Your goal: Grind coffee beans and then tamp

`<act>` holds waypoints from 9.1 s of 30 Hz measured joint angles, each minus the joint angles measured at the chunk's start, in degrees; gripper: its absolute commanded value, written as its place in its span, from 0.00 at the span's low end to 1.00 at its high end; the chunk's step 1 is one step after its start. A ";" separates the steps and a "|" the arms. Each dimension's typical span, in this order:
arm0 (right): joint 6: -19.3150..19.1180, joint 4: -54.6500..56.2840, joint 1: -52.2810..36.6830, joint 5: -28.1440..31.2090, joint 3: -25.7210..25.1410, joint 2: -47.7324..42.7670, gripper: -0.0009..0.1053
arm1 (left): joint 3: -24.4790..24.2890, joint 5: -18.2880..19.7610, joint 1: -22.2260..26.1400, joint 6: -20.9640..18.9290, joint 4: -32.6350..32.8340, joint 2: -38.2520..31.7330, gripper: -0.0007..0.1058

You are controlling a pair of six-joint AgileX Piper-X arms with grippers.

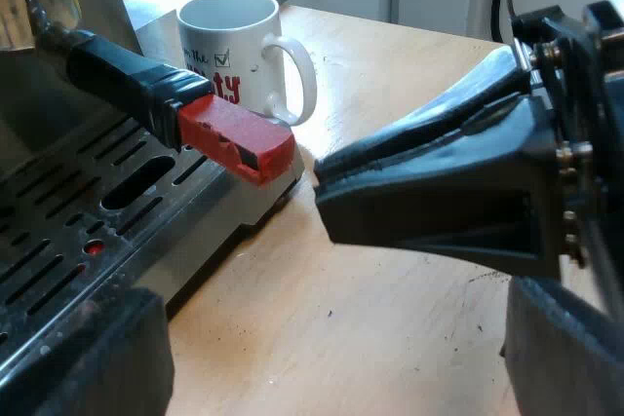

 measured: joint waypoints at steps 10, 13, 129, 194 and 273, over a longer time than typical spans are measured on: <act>1.73 0.03 0.00 3.75 0.00 0.33 0.13 | 0.00 0.00 0.00 0.00 0.00 0.00 0.68; 1.87 0.03 -0.13 3.75 0.00 0.33 0.13 | 0.00 0.00 0.00 0.00 0.00 0.00 0.68; 2.35 21.44 5.26 14.34 0.36 -11.81 0.60 | 0.00 0.00 0.00 0.00 0.00 0.00 0.68; 15.51 42.47 -26.03 -32.17 -15.86 -2.55 0.59 | 0.00 0.00 0.00 0.00 -4.87 0.00 0.68; 28.71 51.05 -14.89 -20.97 -15.51 -3.45 0.01 | 0.00 0.00 0.00 0.00 -4.87 0.00 0.68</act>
